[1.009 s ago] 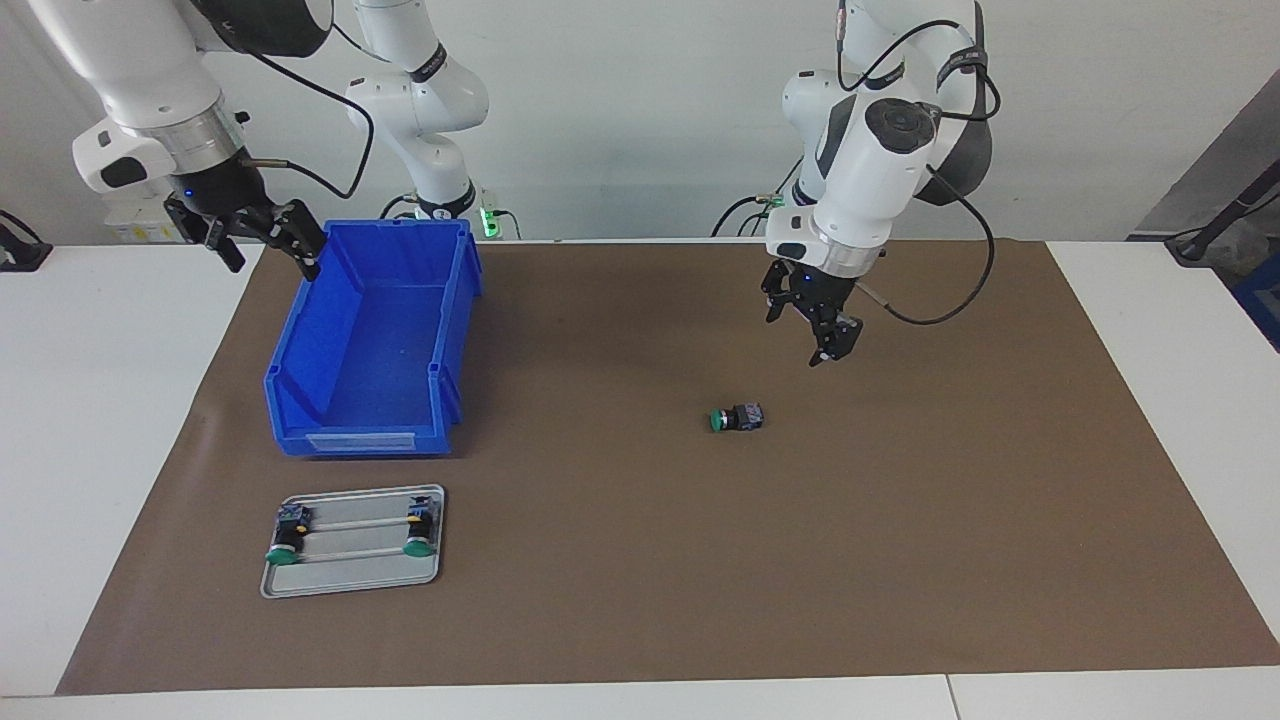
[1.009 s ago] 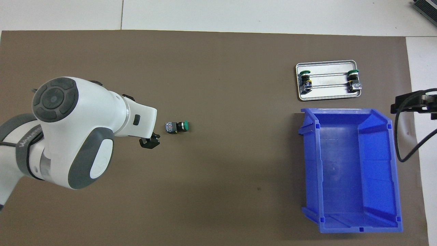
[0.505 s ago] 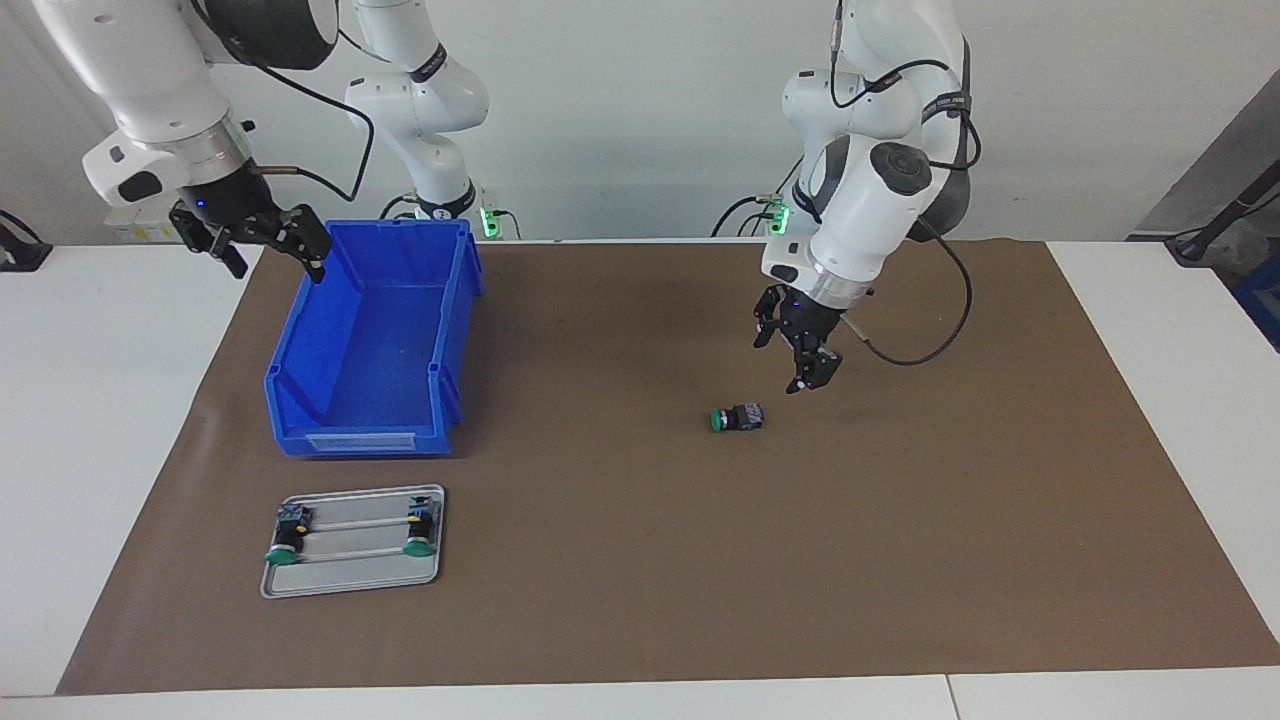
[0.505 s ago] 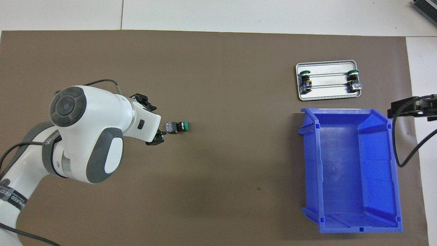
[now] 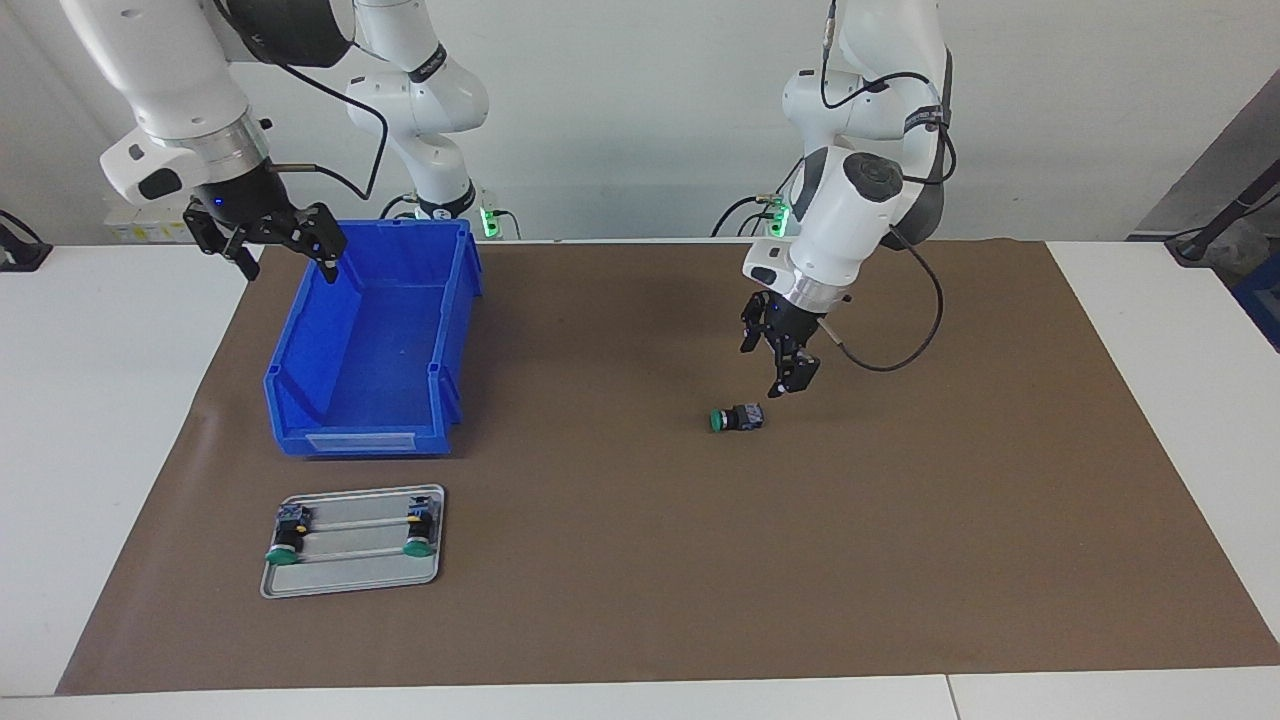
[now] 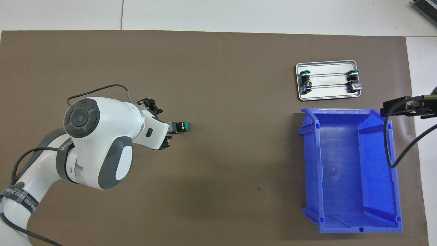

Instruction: Place and press button with both arms

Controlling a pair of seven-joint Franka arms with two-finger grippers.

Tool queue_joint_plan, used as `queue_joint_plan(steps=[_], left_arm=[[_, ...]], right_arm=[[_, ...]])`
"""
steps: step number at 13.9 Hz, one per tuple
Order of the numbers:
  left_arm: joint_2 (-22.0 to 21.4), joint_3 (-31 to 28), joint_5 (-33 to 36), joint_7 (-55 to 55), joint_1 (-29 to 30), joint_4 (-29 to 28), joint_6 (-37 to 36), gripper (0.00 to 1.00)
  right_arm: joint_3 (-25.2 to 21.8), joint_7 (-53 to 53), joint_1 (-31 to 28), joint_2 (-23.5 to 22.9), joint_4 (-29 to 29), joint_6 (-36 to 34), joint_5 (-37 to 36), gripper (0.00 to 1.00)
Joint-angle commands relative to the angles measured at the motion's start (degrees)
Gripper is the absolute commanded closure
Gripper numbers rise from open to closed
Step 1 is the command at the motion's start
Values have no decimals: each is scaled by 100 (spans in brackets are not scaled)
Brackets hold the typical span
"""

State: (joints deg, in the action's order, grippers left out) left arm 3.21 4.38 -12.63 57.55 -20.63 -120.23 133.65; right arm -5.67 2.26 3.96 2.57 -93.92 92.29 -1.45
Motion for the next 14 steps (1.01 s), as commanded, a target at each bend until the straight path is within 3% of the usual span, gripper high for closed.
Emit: queue_joint_plan(steps=[1, 6, 8, 14], left_arm=[[-136, -86, -64, -34, -81, -149, 48, 0], [-136, -95, 15, 686, -64, -132, -111, 0], [-66, -86, 207, 792, -73, -106, -32, 0], [584, -78, 393, 872, -274, 79, 337, 0]], right_arm=[[-312, 82, 281, 156, -205, 113, -66, 0], [-312, 73, 255, 121, -144, 61, -110, 0], [-295, 73, 299, -45, 302, -412, -76, 0], [-286, 82, 237, -82, 331, -379, 4, 0]])
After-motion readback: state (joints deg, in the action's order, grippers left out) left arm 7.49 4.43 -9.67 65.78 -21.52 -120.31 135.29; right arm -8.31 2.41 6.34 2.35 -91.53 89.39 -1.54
